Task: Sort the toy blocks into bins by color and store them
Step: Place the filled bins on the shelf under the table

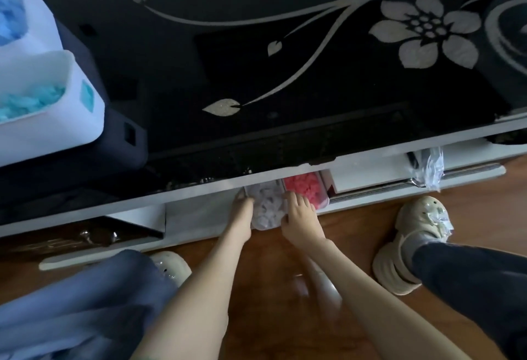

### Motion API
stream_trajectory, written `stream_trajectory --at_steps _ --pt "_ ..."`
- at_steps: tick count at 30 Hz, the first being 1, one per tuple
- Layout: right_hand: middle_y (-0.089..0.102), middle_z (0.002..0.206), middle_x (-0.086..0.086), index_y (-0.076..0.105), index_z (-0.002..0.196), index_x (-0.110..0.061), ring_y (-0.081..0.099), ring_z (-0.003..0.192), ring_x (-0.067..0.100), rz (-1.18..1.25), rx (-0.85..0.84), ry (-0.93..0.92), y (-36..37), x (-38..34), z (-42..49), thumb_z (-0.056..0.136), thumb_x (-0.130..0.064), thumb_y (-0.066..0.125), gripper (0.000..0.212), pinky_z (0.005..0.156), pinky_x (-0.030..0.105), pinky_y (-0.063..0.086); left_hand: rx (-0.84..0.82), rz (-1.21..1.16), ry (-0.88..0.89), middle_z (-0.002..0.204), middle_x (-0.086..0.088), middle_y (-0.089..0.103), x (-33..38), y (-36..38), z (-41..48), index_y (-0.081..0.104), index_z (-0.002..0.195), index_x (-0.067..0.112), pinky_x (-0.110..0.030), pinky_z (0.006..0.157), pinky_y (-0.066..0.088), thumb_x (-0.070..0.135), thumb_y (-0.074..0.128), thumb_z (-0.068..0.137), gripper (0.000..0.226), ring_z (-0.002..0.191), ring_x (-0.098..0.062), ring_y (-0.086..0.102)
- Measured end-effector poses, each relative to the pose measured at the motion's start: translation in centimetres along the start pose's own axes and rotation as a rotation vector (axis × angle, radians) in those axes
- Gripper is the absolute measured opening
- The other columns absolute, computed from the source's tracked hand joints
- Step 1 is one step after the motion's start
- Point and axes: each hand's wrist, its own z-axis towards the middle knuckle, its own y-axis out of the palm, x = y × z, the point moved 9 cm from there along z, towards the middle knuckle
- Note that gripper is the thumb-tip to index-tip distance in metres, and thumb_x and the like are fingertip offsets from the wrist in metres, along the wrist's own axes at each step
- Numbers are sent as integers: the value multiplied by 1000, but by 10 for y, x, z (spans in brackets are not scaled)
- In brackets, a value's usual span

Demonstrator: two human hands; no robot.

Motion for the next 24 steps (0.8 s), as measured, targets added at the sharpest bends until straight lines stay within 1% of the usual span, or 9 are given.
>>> stream_trajectory --at_steps 3,8,10,12,14,17,20,22,24 --pt "51 122 11 39 130 -8 44 115 28 -34 4 -9 3 3 1 79 -7 48 52 96 34 35 -30 -15 71 128 -3 58 2 6 -6 44 137 34 -43 80 57 0 33 89 60 108 -27 61" --pt "50 120 10 40 129 -8 45 112 26 -33 -2 -20 2 5 -1 83 -7 44 46 94 33 36 -88 51 116 141 -5 47 4 9 -15 29 145 35 -43 92 51 -7 34 88 72 115 -23 56" --pt "51 120 10 40 129 -9 45 113 26 -12 -5 -29 0 4 -3 85 -7 44 44 94 34 36 -79 101 109 147 -5 39 7 11 -19 18 149 33 -37 80 54 -4 36 90 71 112 -21 56" --pt "52 119 10 42 126 -9 46 111 26 11 8 -48 -4 2 -4 86 -8 44 40 94 35 37 -20 155 112 150 -6 34 11 10 -24 11 150 31 -25 58 48 2 38 93 70 105 -20 55" --pt "53 116 9 45 122 -9 47 109 26 14 32 -75 -9 -4 -7 87 -8 44 35 92 35 39 64 195 139 149 -6 35 16 5 -33 11 150 28 -20 51 42 5 40 92 69 105 -19 54" --pt "54 111 11 47 115 -6 48 104 27 36 56 -114 -16 -17 -16 88 -6 43 27 89 34 40 123 233 227 152 -5 29 22 -1 -56 11 151 22 -19 67 48 3 48 88 76 122 -22 49" --pt "56 105 12 49 106 -5 50 96 28 66 63 -167 -24 -42 -26 89 -6 44 18 78 33 40 154 430 382 153 -8 27 31 -4 -88 11 151 16 -20 85 46 6 58 87 80 131 -25 42" --pt "58 96 9 52 98 -6 52 87 26 134 100 -203 -36 -63 -34 91 -12 46 11 68 33 38 208 540 455 147 -9 38 40 -15 -111 27 146 13 -27 91 44 12 53 91 61 127 -25 46" --pt "57 76 2 52 84 -10 53 67 18 232 136 -281 -55 -89 -47 92 -13 47 10 58 30 36 260 502 649 132 -4 54 62 -32 -143 47 132 15 -21 89 43 10 47 94 39 118 -19 53"
